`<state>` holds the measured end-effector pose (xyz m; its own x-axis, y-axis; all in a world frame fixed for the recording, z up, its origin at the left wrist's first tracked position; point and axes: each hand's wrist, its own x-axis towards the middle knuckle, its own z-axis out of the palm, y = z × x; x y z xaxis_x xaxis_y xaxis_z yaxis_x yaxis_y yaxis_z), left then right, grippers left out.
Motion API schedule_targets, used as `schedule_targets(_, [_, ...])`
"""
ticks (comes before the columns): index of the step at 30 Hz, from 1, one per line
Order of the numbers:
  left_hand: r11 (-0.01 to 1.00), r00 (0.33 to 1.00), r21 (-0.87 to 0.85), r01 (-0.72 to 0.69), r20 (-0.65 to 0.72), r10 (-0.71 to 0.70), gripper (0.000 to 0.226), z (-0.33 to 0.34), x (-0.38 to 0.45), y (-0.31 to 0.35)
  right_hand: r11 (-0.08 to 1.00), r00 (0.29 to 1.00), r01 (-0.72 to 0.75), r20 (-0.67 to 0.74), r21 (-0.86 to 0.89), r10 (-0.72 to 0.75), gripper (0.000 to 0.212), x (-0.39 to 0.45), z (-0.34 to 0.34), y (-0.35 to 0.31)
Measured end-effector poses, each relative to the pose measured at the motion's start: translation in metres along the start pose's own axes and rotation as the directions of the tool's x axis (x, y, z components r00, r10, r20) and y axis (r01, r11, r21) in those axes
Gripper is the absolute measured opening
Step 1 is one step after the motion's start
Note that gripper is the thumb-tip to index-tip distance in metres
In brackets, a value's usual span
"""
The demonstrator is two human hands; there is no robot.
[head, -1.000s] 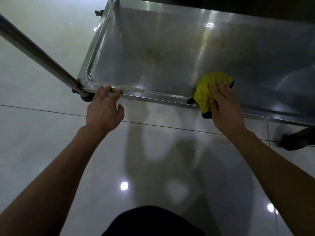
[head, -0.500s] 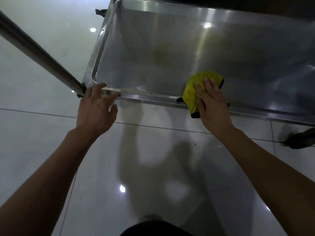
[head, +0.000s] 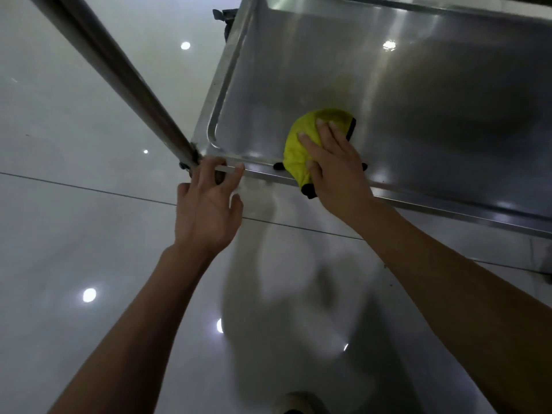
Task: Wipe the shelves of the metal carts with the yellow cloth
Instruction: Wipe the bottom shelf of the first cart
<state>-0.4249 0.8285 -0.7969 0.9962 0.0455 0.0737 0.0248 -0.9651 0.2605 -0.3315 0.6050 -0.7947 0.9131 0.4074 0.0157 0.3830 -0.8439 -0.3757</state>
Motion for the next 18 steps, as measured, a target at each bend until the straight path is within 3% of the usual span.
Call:
schedule_targets(9, [0.999, 1.0, -0.041, 0.012, 0.027, -0.011, 0.056, -0.002, 0.0, -0.012, 0.972, 0.952, 0.213, 0.242, -0.095, -0.185, 0.067, 0.098, 0.035, -0.078])
schedule_targets(13, [0.999, 0.997, -0.005, 0.036, 0.069, -0.035, 0.055, -0.005, 0.002, -0.016, 0.961, 0.943, 0.256, 0.243, -0.104, -0.226, 0.068, 0.113, 0.044, -0.096])
schedule_targets(18, [0.999, 0.997, 0.029, 0.033, 0.065, -0.035, 0.06, -0.007, 0.0, -0.016, 0.97, 0.957, 0.234, 0.191, -0.065, -0.218, 0.065, 0.086, 0.032, -0.066])
